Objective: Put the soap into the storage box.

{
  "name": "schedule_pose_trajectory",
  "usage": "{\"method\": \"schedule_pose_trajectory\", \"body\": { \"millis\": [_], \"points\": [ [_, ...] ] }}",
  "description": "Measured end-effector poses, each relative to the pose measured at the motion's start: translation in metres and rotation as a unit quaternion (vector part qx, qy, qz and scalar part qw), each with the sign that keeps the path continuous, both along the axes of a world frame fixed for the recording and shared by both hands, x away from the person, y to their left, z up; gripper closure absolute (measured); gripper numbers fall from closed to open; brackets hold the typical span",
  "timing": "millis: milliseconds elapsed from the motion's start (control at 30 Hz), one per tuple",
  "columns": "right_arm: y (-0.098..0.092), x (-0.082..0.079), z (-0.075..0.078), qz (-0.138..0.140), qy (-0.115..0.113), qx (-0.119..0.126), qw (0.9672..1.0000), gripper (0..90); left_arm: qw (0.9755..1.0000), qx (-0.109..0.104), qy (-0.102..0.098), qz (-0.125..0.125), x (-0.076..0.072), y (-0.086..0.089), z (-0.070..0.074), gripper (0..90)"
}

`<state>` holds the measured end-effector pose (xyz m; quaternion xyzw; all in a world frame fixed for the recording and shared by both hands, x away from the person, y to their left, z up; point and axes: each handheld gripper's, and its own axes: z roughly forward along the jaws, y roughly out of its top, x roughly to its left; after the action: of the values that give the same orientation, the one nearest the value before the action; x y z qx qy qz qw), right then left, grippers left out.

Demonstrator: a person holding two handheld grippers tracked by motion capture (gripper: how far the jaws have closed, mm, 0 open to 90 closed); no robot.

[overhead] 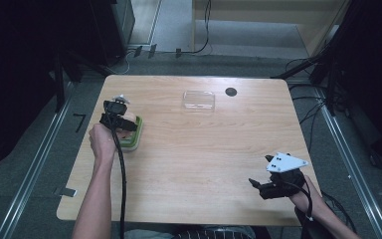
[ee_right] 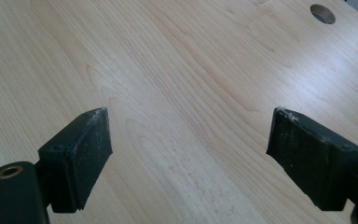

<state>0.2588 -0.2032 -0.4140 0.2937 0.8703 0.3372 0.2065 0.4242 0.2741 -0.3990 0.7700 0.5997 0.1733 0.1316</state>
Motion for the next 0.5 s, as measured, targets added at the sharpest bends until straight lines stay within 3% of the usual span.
{"method": "schedule_pose_trajectory", "body": {
  "millis": [500],
  "points": [
    [-0.001,0.000,0.000,-0.001,0.000,0.000,1.0000,13.6,0.9998,-0.015,0.003,0.013,0.007,0.006,-0.014,33.5]
  ]
}}
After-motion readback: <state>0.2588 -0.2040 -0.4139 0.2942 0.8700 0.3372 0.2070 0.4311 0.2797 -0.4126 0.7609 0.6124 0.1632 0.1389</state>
